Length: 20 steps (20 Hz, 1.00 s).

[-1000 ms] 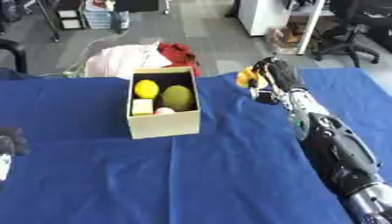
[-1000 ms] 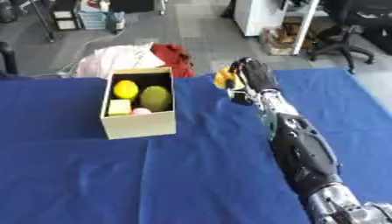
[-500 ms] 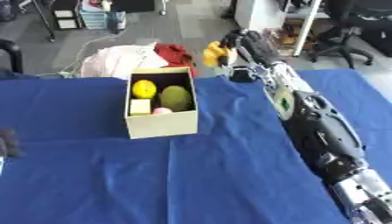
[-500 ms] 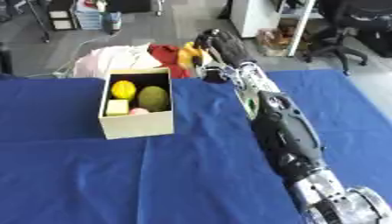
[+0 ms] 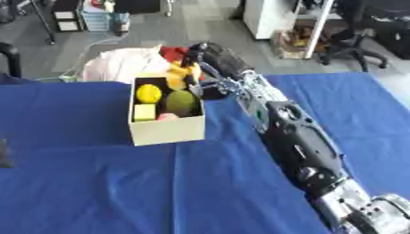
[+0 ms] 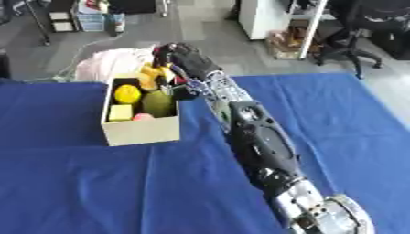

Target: Pick up objects on the table and place them in the box.

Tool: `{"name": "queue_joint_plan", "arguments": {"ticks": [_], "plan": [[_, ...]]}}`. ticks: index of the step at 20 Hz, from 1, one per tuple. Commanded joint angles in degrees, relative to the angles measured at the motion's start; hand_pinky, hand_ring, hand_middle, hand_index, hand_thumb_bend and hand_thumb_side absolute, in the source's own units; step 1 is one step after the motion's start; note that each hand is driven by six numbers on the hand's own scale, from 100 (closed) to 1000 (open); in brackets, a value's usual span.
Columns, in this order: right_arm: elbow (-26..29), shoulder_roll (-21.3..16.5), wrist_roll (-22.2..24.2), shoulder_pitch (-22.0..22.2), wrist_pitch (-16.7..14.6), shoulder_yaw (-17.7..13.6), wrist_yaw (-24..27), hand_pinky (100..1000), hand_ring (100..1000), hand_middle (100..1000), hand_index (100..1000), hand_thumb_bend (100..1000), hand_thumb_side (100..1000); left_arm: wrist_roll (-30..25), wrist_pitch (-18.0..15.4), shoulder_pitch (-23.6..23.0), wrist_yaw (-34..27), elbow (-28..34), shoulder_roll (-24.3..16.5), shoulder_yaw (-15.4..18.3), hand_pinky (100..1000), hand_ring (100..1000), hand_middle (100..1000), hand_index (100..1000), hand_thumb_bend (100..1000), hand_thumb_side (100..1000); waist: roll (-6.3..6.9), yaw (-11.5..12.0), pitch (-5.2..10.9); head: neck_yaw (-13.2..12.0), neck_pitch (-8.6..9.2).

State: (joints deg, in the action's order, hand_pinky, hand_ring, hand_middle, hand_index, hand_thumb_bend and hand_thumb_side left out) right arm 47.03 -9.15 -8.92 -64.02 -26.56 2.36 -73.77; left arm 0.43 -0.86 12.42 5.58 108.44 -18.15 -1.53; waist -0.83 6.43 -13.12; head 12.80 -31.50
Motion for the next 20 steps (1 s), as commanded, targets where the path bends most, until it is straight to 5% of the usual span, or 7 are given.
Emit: {"name": "queue_joint_plan", "arguments": {"ticks": [1, 8, 14, 20], "plan": [[-0.03, 0.23, 0.05, -0.95, -0.21, 0.08, -2.42, 799, 693, 606, 692, 100, 162, -0.09, -0.05, 0.80, -0.34, 0.51, -0.81, 0.22, 793, 557, 563, 714, 100, 599, -0.72, 0.14, 1.71, 0.25, 0.64], [-0.50, 0.08, 0.44, -0.82, -0.28, 0.57, -3.46, 819, 734, 667, 840, 100, 204, -0.09, -0.03, 0.75, -0.25, 0.31, -0.82, 0.24, 793, 557, 563, 714, 100, 602, -1.05, -0.17, 1.83, 0.04, 0.61], [0.86, -0.66, 1.53, -0.81, -0.80, 0.80, -2.55, 810, 731, 671, 868, 100, 198, -0.02, -0.04, 0.59, -0.20, 0.23, -0.87, 0.36, 794, 557, 562, 714, 100, 603, -1.03, -0.50, 2.02, -0.04, 0.64], [8.79, -4.93, 3.60, 0.70, -4.07, 1.98, 13.86, 776, 699, 645, 839, 100, 242, 0.63, 0.05, -0.35, 0.10, -0.12, -1.07, 0.99, 794, 557, 562, 713, 100, 608, -1.63, -2.60, 2.73, -2.26, -0.22]]}}
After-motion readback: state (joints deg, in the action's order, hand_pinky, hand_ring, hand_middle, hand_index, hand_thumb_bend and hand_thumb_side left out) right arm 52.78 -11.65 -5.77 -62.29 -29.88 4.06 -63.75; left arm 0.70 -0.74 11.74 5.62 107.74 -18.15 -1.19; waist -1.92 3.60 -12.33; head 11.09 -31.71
